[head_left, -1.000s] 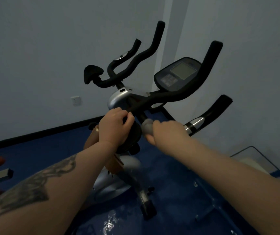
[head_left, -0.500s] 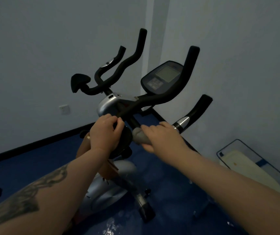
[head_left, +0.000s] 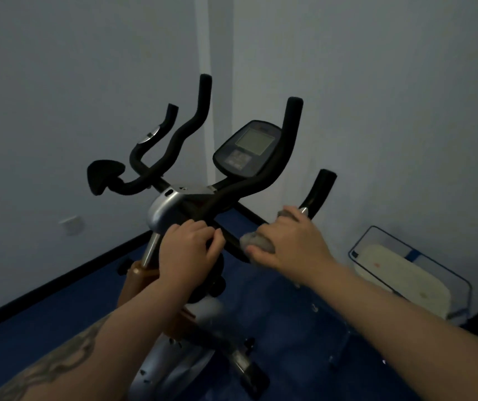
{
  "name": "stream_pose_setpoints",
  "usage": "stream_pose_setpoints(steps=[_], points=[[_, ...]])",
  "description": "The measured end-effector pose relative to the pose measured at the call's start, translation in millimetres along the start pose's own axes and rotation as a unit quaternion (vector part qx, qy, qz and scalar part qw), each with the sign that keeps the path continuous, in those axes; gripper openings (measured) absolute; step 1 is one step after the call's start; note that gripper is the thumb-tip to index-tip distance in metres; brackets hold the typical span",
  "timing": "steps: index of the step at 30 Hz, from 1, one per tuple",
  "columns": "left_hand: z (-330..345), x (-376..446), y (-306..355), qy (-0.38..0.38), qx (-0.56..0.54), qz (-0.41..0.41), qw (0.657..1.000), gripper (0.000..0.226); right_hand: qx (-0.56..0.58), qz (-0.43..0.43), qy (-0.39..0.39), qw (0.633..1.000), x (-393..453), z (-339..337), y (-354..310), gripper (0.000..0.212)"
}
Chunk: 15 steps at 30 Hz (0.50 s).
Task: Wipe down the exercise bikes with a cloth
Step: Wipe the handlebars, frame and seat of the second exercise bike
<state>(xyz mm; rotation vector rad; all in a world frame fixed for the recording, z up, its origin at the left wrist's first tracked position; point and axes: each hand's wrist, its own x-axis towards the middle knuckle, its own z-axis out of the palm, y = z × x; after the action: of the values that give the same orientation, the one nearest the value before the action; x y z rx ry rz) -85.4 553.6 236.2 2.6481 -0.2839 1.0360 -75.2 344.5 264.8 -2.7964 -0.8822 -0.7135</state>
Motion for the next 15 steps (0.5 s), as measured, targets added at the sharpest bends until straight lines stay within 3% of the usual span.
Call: stream_pose_setpoints(steps=[3, 6, 9, 11, 13, 15], points=[[2.5, -5.0, -3.7, 0.038, -0.020, -0.006, 0.999, 0.041, -0.006, 0.073, 0.033, 0.997, 3.3, -10.2, 21.9, 0.047], [3.0, -4.8, -1.7, 0.052, -0.022, -0.017, 0.998, 0.041, -0.034, 0.126, 0.059, 0.990, 4.8, 0.4, -12.8, 0.048], [3.0, -3.9, -1.4, 0.054, -0.015, -0.013, 0.998, 0.041, -0.122, 0.113, -0.061, 0.984, 14.6, 23.9, -59.7, 0.064], [3.0, -4.7, -1.7, 0.056, -0.018, -0.008, 0.998, 0.040, -0.145, 0.069, -0.112, 0.981, 20.6, 26.0, -62.1, 0.041], [3.5, -6.0, -2.4, 0.054, -0.015, -0.004, 0.998, 0.040, -0.144, 0.006, -0.132, 0.981, 19.7, 14.7, -53.5, 0.034], [3.2, -7.0, -1.9, 0.052, -0.011, -0.006, 0.999, 0.040, -0.098, -0.016, -0.101, 0.990, 8.2, 4.4, -35.2, 0.037]])
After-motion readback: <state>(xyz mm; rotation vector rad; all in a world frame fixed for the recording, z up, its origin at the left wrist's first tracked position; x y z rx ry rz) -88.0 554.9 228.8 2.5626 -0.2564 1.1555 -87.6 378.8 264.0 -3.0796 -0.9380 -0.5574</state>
